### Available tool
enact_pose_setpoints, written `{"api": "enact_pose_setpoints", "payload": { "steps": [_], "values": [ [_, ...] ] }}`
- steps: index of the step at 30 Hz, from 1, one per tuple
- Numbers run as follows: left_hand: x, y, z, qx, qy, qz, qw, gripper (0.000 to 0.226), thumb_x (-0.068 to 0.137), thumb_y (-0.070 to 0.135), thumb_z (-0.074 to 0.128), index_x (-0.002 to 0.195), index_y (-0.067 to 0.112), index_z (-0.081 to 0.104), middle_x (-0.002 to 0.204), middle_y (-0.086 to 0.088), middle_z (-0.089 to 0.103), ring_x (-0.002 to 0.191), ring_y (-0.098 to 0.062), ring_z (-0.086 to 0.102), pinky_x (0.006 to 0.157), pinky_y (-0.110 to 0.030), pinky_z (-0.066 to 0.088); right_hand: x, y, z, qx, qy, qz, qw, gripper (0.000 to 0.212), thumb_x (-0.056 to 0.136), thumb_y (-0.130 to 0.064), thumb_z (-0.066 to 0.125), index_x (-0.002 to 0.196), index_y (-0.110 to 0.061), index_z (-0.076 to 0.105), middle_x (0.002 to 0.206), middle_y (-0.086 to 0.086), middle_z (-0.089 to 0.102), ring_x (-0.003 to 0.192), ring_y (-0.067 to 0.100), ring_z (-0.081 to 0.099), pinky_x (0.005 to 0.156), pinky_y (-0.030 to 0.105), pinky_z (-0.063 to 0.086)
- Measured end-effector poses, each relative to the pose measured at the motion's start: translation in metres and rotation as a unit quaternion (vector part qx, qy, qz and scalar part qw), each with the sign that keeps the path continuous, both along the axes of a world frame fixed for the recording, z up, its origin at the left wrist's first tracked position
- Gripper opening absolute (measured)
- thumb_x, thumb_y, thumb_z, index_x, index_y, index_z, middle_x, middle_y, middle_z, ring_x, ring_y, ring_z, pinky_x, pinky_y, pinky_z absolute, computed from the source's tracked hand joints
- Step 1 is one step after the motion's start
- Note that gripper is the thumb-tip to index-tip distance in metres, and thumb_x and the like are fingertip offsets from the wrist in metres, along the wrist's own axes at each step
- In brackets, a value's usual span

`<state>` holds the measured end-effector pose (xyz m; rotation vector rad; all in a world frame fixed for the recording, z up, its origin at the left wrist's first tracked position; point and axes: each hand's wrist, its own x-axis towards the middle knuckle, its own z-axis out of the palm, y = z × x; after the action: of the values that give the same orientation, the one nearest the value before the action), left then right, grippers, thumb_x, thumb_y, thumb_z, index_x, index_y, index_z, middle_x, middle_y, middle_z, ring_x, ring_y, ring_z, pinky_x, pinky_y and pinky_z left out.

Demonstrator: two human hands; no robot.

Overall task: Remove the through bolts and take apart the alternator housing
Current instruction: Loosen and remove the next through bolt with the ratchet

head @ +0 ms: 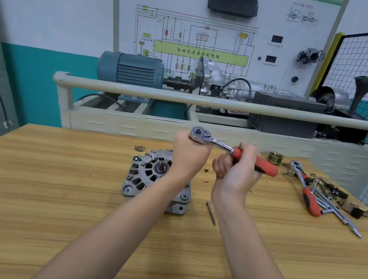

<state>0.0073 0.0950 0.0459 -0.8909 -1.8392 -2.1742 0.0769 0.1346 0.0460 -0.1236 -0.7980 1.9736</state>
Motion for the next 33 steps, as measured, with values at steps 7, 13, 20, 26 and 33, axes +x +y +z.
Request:
{"api": "enact_pose_setpoints", "payload": {
  "steps": [7, 13, 20, 26, 33],
  "values": [
    [0.002, -0.008, 0.002, -0.053, 0.017, -0.046, 0.997, 0.038, 0.075, -0.007, 0.059, 0.052, 0.016, 0.041, 0.047, 0.006, 0.038, 0.045, -0.007, 0.032, 0.048, -0.024, 0.03, -0.001, 0.022, 0.015, 0.028, -0.042, 0.083, 0.995, 0.048, 0.088, -0.009, 0.046, 0.044, -0.023, 0.033, 0.035, -0.007, 0.02, 0.032, 0.01, 0.014, 0.038, 0.017, 0.015],
    [-0.015, -0.029, 0.015, -0.181, 0.045, -0.228, 0.956, 0.04, 0.081, -0.007, 0.062, 0.05, 0.014, 0.046, 0.043, 0.003, 0.042, 0.043, -0.015, 0.039, 0.049, -0.024, 0.037, -0.019, 0.053, 0.048, 0.114, -0.142, 0.255, 0.95, 0.056, 0.09, -0.013, 0.039, 0.037, -0.023, 0.028, 0.032, -0.007, 0.017, 0.029, 0.007, 0.012, 0.037, 0.018, 0.008],
    [-0.009, -0.008, 0.002, -0.06, 0.014, -0.124, 0.99, 0.042, 0.08, -0.015, 0.052, 0.053, 0.015, 0.037, 0.044, 0.006, 0.033, 0.04, -0.006, 0.027, 0.044, -0.022, 0.023, -0.011, 0.026, 0.021, -0.002, -0.067, 0.075, 0.995, 0.037, 0.087, -0.009, 0.047, 0.056, -0.019, 0.03, 0.038, -0.007, 0.021, 0.034, 0.009, 0.015, 0.036, 0.02, 0.016],
    [-0.006, 0.001, -0.006, 0.024, -0.019, -0.012, 0.999, 0.046, 0.078, -0.012, 0.053, 0.052, 0.019, 0.033, 0.043, 0.01, 0.031, 0.046, -0.009, 0.025, 0.046, -0.025, 0.022, 0.003, -0.013, -0.007, 0.057, 0.039, -0.046, 0.997, 0.026, 0.083, -0.013, 0.053, 0.064, -0.016, 0.035, 0.043, -0.007, 0.031, 0.034, 0.008, 0.026, 0.039, 0.018, 0.024],
    [-0.01, -0.02, -0.001, -0.078, 0.021, -0.119, 0.99, 0.039, 0.079, -0.006, 0.059, 0.051, 0.017, 0.044, 0.042, 0.009, 0.041, 0.042, -0.009, 0.036, 0.047, -0.024, 0.033, -0.012, 0.031, 0.025, 0.089, -0.054, 0.125, 0.987, 0.05, 0.088, -0.007, 0.046, 0.042, -0.024, 0.034, 0.035, -0.007, 0.021, 0.032, 0.009, 0.016, 0.036, 0.016, 0.018]
  ]
}}
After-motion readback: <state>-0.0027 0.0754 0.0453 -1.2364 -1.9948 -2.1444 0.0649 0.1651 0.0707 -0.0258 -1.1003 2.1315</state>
